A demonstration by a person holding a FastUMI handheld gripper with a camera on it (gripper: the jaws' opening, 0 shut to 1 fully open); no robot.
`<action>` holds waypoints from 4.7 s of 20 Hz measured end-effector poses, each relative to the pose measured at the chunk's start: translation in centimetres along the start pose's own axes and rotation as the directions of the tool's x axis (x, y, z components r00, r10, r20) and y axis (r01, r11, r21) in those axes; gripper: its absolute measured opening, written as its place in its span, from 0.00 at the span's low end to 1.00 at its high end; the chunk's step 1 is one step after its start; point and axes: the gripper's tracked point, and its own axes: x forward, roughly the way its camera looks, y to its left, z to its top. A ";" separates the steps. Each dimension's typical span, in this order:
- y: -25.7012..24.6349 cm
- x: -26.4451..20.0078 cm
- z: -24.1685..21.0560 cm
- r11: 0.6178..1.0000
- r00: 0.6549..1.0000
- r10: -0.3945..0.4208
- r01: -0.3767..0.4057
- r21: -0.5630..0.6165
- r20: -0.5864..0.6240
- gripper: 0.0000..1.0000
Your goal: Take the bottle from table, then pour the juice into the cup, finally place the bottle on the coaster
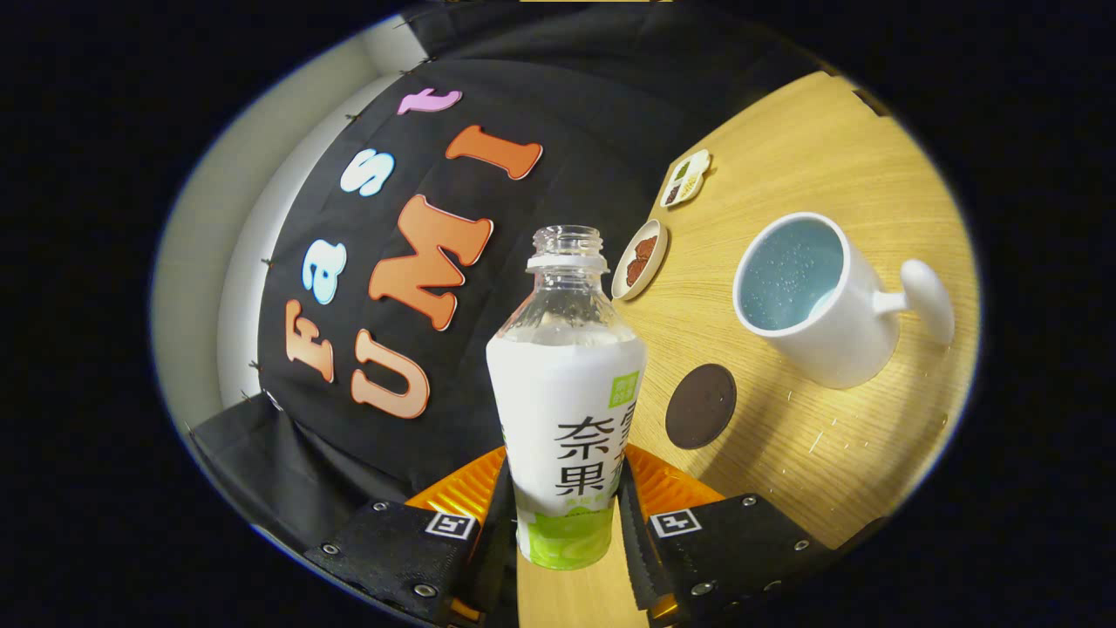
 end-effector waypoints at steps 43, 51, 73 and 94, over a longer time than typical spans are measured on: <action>0.9 1.2 1.7 0.771 0.995 0.022 -0.082 0.632 0.102 0.58; -0.1 0.5 2.5 0.736 0.992 0.023 -0.103 0.669 0.127 0.58; 4.0 0.8 4.7 0.585 0.977 0.078 -0.205 0.785 0.197 0.58; 5.1 -0.2 6.8 0.476 0.961 0.090 -0.273 0.836 0.263 0.58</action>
